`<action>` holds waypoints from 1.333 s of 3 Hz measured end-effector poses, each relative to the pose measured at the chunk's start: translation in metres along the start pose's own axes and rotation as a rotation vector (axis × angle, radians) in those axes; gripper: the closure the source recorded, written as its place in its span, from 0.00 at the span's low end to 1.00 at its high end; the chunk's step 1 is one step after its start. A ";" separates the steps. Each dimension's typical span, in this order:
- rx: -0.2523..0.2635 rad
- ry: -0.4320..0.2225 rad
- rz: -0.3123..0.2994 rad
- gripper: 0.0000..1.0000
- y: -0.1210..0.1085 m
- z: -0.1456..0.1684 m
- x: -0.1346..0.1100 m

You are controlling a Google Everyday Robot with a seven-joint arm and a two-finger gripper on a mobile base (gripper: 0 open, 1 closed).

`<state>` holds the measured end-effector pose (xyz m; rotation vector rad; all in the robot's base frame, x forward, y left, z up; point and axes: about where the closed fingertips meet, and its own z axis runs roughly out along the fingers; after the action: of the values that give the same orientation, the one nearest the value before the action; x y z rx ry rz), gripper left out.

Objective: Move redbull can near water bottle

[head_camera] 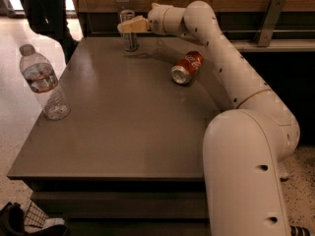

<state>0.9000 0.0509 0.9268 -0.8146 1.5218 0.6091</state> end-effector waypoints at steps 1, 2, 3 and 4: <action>-0.014 -0.018 0.023 0.00 0.005 0.016 0.003; -0.038 -0.033 0.069 0.18 0.016 0.031 0.009; -0.047 -0.034 0.076 0.49 0.021 0.037 0.011; -0.051 -0.034 0.077 0.73 0.023 0.039 0.011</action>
Offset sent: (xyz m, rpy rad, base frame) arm 0.0084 0.0471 -0.0227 0.1193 0.0720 0.0475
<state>0.9060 0.0937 0.9091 -0.7835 1.5177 0.7173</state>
